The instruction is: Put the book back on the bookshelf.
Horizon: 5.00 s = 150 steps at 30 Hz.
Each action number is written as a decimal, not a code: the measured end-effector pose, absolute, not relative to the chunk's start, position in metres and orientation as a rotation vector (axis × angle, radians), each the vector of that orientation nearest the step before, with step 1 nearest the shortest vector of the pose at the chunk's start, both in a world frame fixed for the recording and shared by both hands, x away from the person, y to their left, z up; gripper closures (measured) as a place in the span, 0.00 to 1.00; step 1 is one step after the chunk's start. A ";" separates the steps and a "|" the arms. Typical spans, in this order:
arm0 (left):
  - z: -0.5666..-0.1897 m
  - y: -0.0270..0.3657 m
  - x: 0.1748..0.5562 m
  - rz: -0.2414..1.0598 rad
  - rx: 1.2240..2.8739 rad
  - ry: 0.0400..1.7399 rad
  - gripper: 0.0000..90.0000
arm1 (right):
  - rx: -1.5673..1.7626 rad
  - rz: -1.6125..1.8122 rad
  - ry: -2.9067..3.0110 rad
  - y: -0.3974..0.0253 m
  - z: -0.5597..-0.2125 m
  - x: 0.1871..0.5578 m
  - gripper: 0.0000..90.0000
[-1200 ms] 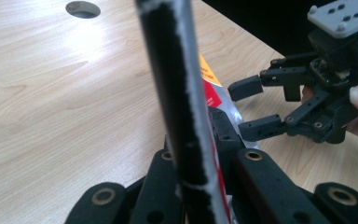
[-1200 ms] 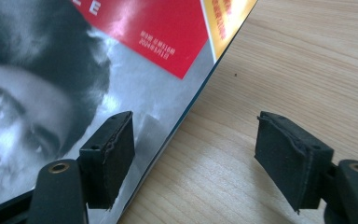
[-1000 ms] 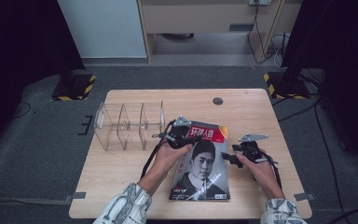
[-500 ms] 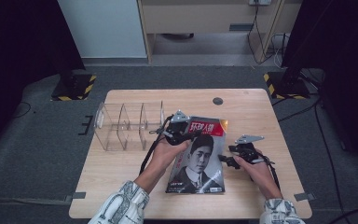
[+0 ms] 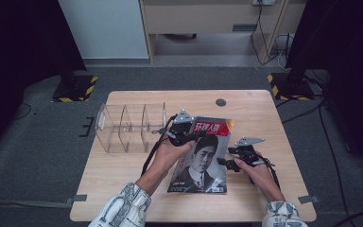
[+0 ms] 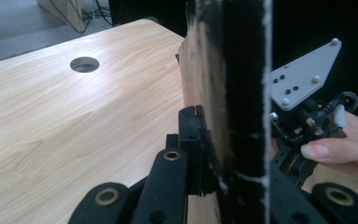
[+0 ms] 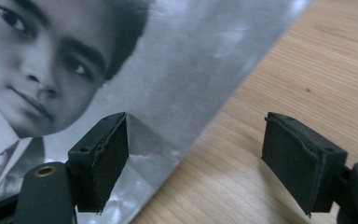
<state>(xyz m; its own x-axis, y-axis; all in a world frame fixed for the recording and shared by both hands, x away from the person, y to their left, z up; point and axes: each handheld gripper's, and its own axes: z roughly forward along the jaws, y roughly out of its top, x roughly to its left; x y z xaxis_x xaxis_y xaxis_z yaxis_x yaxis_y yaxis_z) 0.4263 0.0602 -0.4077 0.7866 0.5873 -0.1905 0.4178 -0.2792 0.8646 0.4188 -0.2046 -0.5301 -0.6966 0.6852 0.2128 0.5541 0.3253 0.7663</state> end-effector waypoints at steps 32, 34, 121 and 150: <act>-0.402 0.053 0.422 0.202 1.924 0.706 0.96 | 1.102 1.327 2.501 -0.191 -0.537 0.422 0.24; -0.402 0.053 0.422 0.202 1.922 0.705 0.96 | 1.094 1.321 2.506 -0.189 -0.535 0.422 0.24; -0.394 0.084 0.432 0.263 1.809 0.660 0.96 | 0.906 1.146 2.269 -0.217 -0.467 0.409 0.97; -0.389 0.084 0.442 0.272 1.788 0.625 0.95 | 0.908 1.117 2.161 -0.221 -0.451 0.409 0.97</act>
<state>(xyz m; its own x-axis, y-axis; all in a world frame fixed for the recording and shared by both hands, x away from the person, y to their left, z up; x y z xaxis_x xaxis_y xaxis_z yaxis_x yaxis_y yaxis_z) 0.4416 0.0840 -0.3891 0.8303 0.5419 -0.1301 0.2739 -0.1936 0.9421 0.4087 -0.2209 -0.4511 -0.6283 0.7629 -0.1523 0.3169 0.4298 0.8455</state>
